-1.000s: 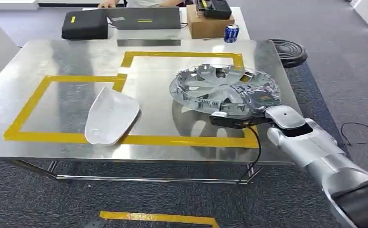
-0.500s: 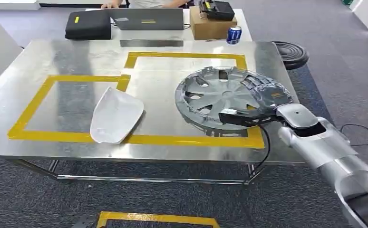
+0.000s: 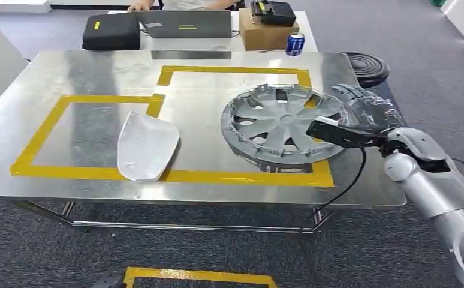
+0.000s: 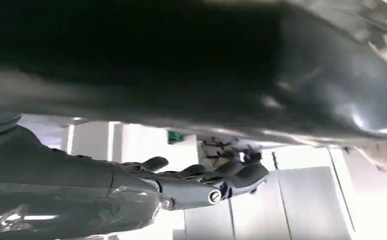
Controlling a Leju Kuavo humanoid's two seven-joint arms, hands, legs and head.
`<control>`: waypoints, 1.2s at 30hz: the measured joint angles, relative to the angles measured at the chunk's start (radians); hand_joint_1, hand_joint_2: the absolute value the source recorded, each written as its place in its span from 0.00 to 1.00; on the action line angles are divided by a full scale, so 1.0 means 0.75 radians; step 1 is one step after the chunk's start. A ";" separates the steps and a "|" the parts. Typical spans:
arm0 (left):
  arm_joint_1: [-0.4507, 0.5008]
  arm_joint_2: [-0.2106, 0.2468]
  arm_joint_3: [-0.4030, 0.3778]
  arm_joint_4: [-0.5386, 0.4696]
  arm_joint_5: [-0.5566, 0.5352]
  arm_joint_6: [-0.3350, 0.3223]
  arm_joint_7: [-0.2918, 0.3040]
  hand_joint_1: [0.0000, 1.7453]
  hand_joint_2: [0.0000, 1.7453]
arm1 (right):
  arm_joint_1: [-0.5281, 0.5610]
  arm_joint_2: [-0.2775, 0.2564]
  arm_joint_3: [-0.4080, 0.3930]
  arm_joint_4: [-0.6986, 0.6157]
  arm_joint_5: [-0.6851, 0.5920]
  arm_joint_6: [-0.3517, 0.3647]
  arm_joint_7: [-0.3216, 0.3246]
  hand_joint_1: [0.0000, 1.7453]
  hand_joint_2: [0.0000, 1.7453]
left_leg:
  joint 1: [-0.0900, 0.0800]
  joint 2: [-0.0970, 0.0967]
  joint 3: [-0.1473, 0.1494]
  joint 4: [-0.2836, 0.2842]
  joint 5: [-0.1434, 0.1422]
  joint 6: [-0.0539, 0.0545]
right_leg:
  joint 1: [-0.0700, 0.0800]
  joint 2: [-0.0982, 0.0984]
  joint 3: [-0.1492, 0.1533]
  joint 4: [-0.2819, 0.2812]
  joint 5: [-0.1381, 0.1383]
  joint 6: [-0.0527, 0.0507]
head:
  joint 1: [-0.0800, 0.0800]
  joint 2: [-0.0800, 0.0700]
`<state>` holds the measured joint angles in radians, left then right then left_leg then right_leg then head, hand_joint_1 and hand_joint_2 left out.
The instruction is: Take the parts from the cabinet and place them on the table.
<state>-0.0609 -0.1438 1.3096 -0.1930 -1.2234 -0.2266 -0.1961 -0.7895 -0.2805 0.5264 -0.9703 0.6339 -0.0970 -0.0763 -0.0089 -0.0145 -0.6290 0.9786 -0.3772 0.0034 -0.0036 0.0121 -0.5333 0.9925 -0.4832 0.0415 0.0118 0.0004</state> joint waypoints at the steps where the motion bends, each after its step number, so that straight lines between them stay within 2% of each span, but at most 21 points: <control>1: -0.001 -0.001 0.004 0.000 0.002 0.015 -0.009 0.00 0.00 | 0.033 -0.043 -0.028 -0.078 -0.043 -0.043 0.011 0.00 0.00 | 0.000 -0.004 0.001 0.002 0.000 0.001 | -0.002 -0.005 -0.005 -0.003 -0.002 0.001 | 0.002 0.000; 4: 0.013 -0.008 0.024 0.000 0.036 0.031 -0.020 0.00 0.00 | 0.196 -0.288 -0.199 -0.382 -0.189 -0.116 0.082 0.00 0.00 | 0.000 -0.021 0.003 0.006 -0.011 0.013 | -0.005 -0.020 0.007 -0.019 -0.009 0.008 | -0.004 0.000; 5: 0.020 -0.009 0.037 0.000 0.060 0.013 -0.023 0.00 0.00 | 0.318 -0.389 -0.318 -0.514 -0.310 -0.101 0.071 0.00 0.00 | -0.001 -0.035 0.010 0.001 -0.017 0.032 | -0.004 -0.030 0.030 -0.038 -0.009 0.025 | -0.010 0.000; 7: 0.045 -0.024 0.071 0.000 0.121 0.014 -0.075 0.00 0.00 | 0.618 -0.545 -0.634 -0.742 -0.522 -0.004 0.014 0.00 0.00 | 0.014 -0.051 0.070 -0.077 0.002 0.042 | 0.004 -0.035 0.076 -0.053 -0.025 0.033 | 0.001 0.000; 11: 0.060 -0.047 0.151 0.000 0.190 0.101 -0.150 0.00 0.00 | 0.961 -0.550 -1.489 -0.999 -0.594 0.268 -0.109 0.00 0.00 | 0.011 -0.049 0.084 -0.095 0.004 0.044 | -0.008 -0.018 -0.092 0.278 -0.227 0.046 | 0.017 0.000; 12: 0.066 -0.049 0.157 0.000 0.179 0.093 -0.137 0.00 0.00 | 0.973 -0.505 -1.672 -1.042 -0.547 0.302 -0.153 0.00 0.00 | 0.012 -0.048 0.087 -0.092 -0.001 0.041 | -0.010 -0.017 -0.112 0.309 -0.223 0.052 | 0.015 0.000; 13: 0.067 -0.053 0.162 0.000 0.168 0.082 -0.129 0.00 0.00 | 0.988 -0.443 -1.851 -1.085 -0.527 0.294 -0.189 0.00 0.00 | 0.016 -0.047 0.089 -0.088 -0.007 0.035 | -0.016 -0.018 -0.102 0.274 -0.173 0.063 | 0.014 0.000; 15: 0.069 -0.075 0.163 0.000 0.148 0.070 -0.151 0.00 0.00 | 1.089 -0.327 -2.177 -1.169 -0.535 0.192 -0.192 0.00 0.00 | 0.032 -0.056 0.089 -0.065 -0.026 0.017 | -0.038 -0.020 -0.009 0.062 -0.021 0.088 | 0.018 0.000; 16: 0.074 -0.080 0.164 0.000 0.154 0.061 -0.170 0.00 0.00 | 1.131 -0.265 -2.297 -1.192 -0.555 0.127 -0.179 0.00 0.00 | 0.035 -0.060 0.086 -0.041 -0.041 -0.002 | -0.049 -0.026 0.035 -0.044 0.007 0.113 | 0.018 0.000; 17: 0.074 -0.077 0.167 -0.001 0.160 0.063 -0.183 0.00 0.00 | 1.177 -0.187 -2.370 -1.200 -0.567 0.074 -0.166 0.00 0.00 | 0.026 -0.061 0.086 -0.032 -0.047 -0.013 | -0.041 -0.008 0.019 -0.018 0.003 0.115 | 0.021 0.000; 18: 0.073 -0.089 0.170 -0.001 0.166 0.069 -0.191 0.00 0.00 | 1.215 -0.155 -2.431 -1.235 -0.575 0.031 -0.162 0.00 0.00 | 0.027 -0.062 0.079 -0.015 -0.050 -0.015 | -0.040 0.003 0.032 -0.018 0.003 0.081 | 0.022 0.000; 21: 0.073 -0.101 0.172 -0.001 0.161 0.080 -0.195 0.00 0.00 | 1.277 -0.055 -2.557 -1.290 -0.565 0.005 -0.137 0.00 0.00 | 0.017 -0.063 0.078 -0.013 -0.053 -0.023 | -0.049 0.015 0.005 0.024 -0.002 0.049 | 0.002 0.000; 22: 0.070 -0.102 0.172 -0.001 0.156 0.079 -0.195 0.00 0.00 | 1.289 -0.037 -2.586 -1.308 -0.553 -0.001 -0.119 0.00 0.00 | 0.019 -0.039 0.076 0.003 -0.078 -0.032 | -0.051 0.017 -0.001 0.022 0.002 0.027 | 0.003 0.000; 24: 0.062 -0.108 0.172 -0.001 0.135 0.073 -0.193 0.00 0.00 | 1.326 0.008 -2.637 -1.341 -0.512 -0.005 -0.081 0.00 0.00 | 0.018 0.003 0.017 0.155 -0.204 -0.039 | -0.047 0.015 -0.012 0.020 0.014 0.009 | -0.008 0.000; 26: 0.057 -0.115 0.171 -0.001 0.114 0.070 -0.193 0.00 0.00 | 1.349 0.086 -2.680 -1.367 -0.478 -0.007 -0.064 0.00 0.00 | 0.018 0.004 -0.060 0.364 -0.314 -0.037 | -0.040 0.009 -0.032 0.020 0.027 -0.004 | -0.009 0.000; 27: 0.056 -0.120 0.171 -0.001 0.112 0.068 -0.195 0.00 0.00 | 1.354 0.132 -2.693 -1.373 -0.466 -0.014 -0.064 0.00 0.00 | 0.017 0.004 -0.075 0.424 -0.337 -0.032 | -0.036 0.006 -0.042 0.021 0.035 -0.008 | -0.008 0.000; 29: 0.055 -0.128 0.171 -0.001 0.111 0.064 -0.202 0.00 0.00 | 1.358 0.252 -2.718 -1.377 -0.435 -0.052 -0.093 0.00 0.00 | 0.011 0.004 -0.004 0.343 -0.284 -0.015 | -0.026 0.006 -0.060 0.020 0.052 -0.010 | -0.009 0.000; 31: 0.051 -0.136 0.171 -0.001 0.112 0.057 -0.202 0.00 0.00 | 1.351 0.368 -2.738 -1.371 -0.379 -0.096 -0.129 0.00 0.00 | -0.002 0.003 0.156 0.095 -0.197 0.014 | -0.021 0.008 -0.077 0.020 0.069 -0.009 | -0.009 0.000; 32: 0.046 -0.137 0.171 -0.001 0.112 0.056 -0.198 0.00 0.00 | 1.344 0.421 -2.744 -1.364 -0.334 -0.106 -0.151 0.00 0.00 | -0.011 0.002 0.236 -0.018 -0.190 0.028 | -0.022 0.008 -0.080 0.020 0.079 -0.005 | -0.009 0.000; 34: 0.032 -0.149 0.171 -0.001 0.112 0.051 -0.183 0.00 0.00 | 1.329 0.505 -2.755 -1.337 -0.258 -0.108 -0.185 0.00 0.00 | -0.013 0.009 0.226 -0.042 -0.178 0.005 | -0.013 0.008 -0.094 0.021 0.096 0.008 | -0.009 0.000; 36: 0.033 -0.154 0.171 -0.001 0.096 0.047 -0.145 0.00 0.00 | 1.304 0.567 -2.760 -1.289 -0.183 -0.101 -0.214 0.00 0.00 | -0.016 0.010 0.220 -0.041 -0.162 0.018 | -0.016 0.010 -0.090 0.002 0.120 0.024 | -0.011 0.000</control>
<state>-0.0359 -0.2590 1.4378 -0.1934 -1.1517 -0.1911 -0.3051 0.1882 0.1447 -1.5438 -1.9374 0.4968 -0.1728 -0.2365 -0.0211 -0.0070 -0.4641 0.9476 -0.4990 0.0171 -0.0155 0.0196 -0.6007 0.9938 -0.3932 0.0597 0.0038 0.0004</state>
